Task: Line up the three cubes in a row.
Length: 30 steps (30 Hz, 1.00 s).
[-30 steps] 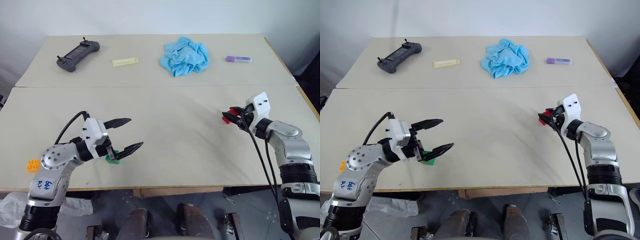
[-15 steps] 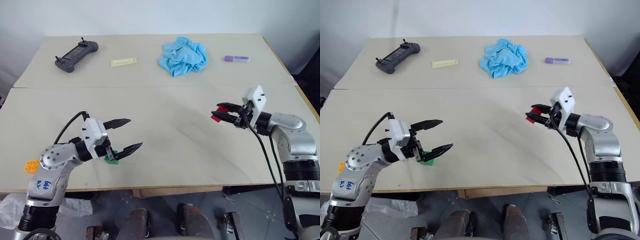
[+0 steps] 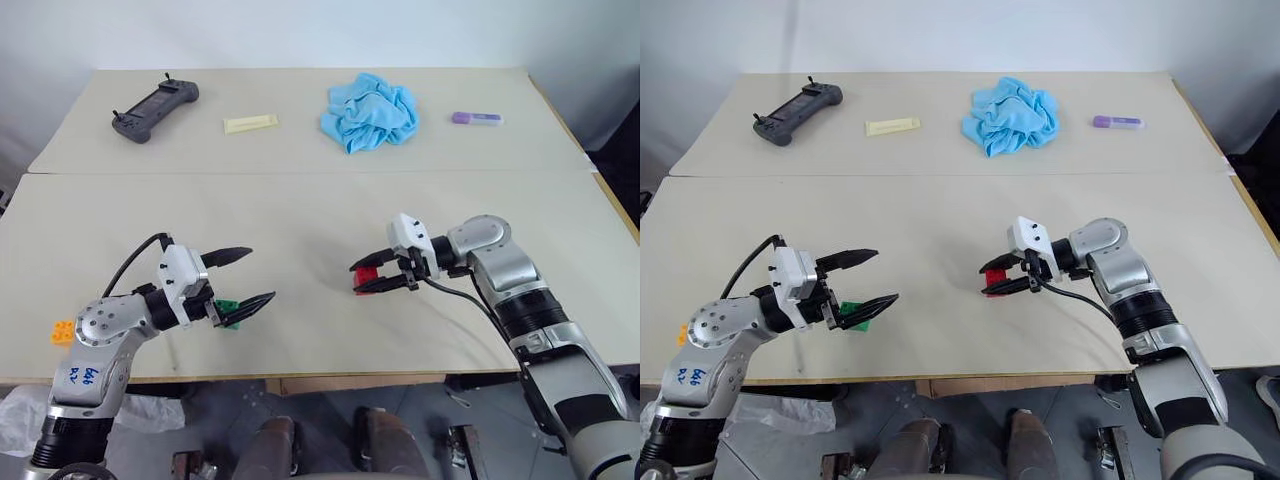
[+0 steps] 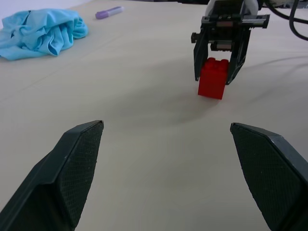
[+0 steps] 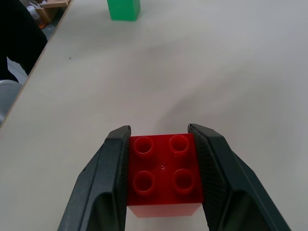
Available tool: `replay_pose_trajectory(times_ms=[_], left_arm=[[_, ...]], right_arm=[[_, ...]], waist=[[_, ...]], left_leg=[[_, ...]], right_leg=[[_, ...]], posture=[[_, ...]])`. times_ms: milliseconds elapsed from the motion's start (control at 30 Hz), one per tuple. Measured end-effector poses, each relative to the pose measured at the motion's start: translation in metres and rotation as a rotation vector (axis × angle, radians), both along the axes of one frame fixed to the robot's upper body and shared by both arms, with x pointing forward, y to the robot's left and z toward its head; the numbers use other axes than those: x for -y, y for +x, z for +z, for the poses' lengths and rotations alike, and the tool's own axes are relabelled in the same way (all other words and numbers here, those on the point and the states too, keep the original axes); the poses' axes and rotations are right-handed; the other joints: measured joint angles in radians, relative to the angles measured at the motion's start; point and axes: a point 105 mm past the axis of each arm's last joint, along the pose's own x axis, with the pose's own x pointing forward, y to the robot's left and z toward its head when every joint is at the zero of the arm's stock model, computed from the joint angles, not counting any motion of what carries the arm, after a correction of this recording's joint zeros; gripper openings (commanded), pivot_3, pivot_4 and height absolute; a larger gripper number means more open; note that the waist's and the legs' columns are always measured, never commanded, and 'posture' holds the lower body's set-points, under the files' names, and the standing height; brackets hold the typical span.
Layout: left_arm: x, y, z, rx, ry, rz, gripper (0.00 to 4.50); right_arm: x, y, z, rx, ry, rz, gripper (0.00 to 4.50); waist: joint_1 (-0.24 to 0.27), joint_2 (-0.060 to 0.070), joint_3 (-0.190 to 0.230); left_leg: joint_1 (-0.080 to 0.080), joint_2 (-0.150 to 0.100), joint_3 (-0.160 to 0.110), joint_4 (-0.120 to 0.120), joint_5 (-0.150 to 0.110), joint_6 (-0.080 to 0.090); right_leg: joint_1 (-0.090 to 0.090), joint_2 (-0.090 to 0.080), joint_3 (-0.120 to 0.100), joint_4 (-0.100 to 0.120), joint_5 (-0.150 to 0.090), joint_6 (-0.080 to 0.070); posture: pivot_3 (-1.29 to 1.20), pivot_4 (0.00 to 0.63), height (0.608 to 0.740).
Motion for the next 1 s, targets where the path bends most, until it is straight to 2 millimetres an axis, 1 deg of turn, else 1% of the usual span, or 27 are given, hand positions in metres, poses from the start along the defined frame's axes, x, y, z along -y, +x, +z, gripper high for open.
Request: replay_pose_trajectory(times_ms=[267,333,367,467,567,667,733,767,800,867,933,1000], left_arm=[[-0.003,-0.002,-0.002,-0.007,-0.003,0.024,4.5],[-0.003,-0.002,-0.003,-0.008,-0.003,0.027,4.5],[-0.003,-0.002,-0.002,-0.006,-0.003,0.027,4.5],[-0.003,-0.004,-0.002,-0.003,-0.002,0.029,4.5],[-0.012,-0.005,-0.002,0.0,-0.005,0.07,4.5],[-0.027,-0.004,0.004,0.023,-0.018,0.144,4.5],[-0.038,-0.005,0.008,0.039,-0.043,0.208,4.5],[-0.048,-0.008,0.009,0.049,-0.073,0.264,4.5],[-0.063,-0.013,0.009,0.054,-0.115,0.347,4.5],[-0.093,-0.03,-0.003,0.011,-0.14,0.495,4.5],[-0.106,-0.046,-0.018,-0.051,-0.122,0.558,4.5],[-0.111,-0.059,-0.031,-0.099,-0.128,0.596,4.5]], right_arm=[[0.003,0.006,-0.002,0.045,-0.004,0.014,1.5],[0.003,0.006,-0.002,0.043,0.004,0.012,2.22],[0.003,0.007,-0.002,0.042,0.004,0.008,2.48],[0.004,0.008,0.0,0.045,0.022,0.0,3.45],[0.004,0.009,0.013,0.089,0.063,0.005,4.46],[0.002,0.007,0.035,0.157,0.142,0.022,4.49],[0.0,0.001,0.049,0.185,0.201,0.041,4.49],[-0.002,-0.006,0.055,0.193,0.246,0.058,4.49],[-0.003,-0.018,0.059,0.197,0.301,0.081,4.49],[-0.004,-0.038,0.052,0.156,0.36,0.097,4.49],[-0.006,-0.052,0.042,0.102,0.392,0.101,4.49],[-0.009,-0.061,0.038,0.074,0.421,0.106,4.49]], waist=[[0.001,0.0,0.0],[0.0,0.0,0.0],[0.0,0.0,0.0],[-0.001,0.0,0.0],[-0.001,0.0,0.0],[-0.001,0.0,0.0],[0.0,0.0,0.0],[0.0,0.0,0.0],[-0.001,0.0,0.0],[0.0,0.0,0.0],[0.003,0.0,0.0],[0.006,0.0,0.0]], left_leg=[[0.001,0.0,0.0,0.0,0.0,-0.001],[0.001,0.0,0.0,0.0,0.0,-0.001],[0.001,0.0,0.0,0.0,0.0,-0.001],[0.001,0.0,0.0,0.0,0.0,-0.001],[0.001,0.0,0.0,0.0,0.0,-0.001],[0.001,0.001,0.0,0.0,0.0,-0.001],[0.001,0.001,0.0,0.0,0.0,-0.001],[0.001,0.001,0.0,-0.001,0.0,-0.001],[0.001,0.002,0.0,-0.002,-0.002,-0.002],[0.001,0.003,0.0,-0.001,-0.004,-0.002],[0.001,0.003,0.001,-0.001,-0.004,-0.001],[0.001,0.003,0.001,0.0,-0.004,0.0]], right_leg=[[0.0,0.0,0.0,0.0,0.0,0.0],[0.0,0.0,0.0,0.001,0.0,0.0],[0.0,0.0,0.001,0.001,0.0,0.0],[0.0,0.0,0.001,0.001,0.0,0.0],[0.0,0.0,0.0,0.0,0.0,0.0],[0.0,0.0,0.0,0.0,0.0,0.0],[0.0,0.0,0.0,0.0,0.0,0.0],[0.0,0.0,0.0,0.0,0.0,0.0],[0.0,0.0,0.0,0.0,0.0,-0.001],[0.0,0.001,-0.002,-0.001,-0.001,-0.002],[0.0,0.001,-0.002,-0.002,-0.001,-0.002],[0.002,0.0,-0.001,-0.008,-0.001,-0.001]], posture=[[0.0,0.15,0.74],[0.0,0.15,0.74],[0.0,0.15,0.74],[0.0,0.15,0.74],[0.0,0.15,0.74],[0.0,0.15,0.74],[0.0,0.15,0.74],[0.0,0.15,0.74],[0.0,0.15,0.74],[0.0,0.15,0.74],[0.0,0.15,0.74],[0.0,0.15,0.74]])
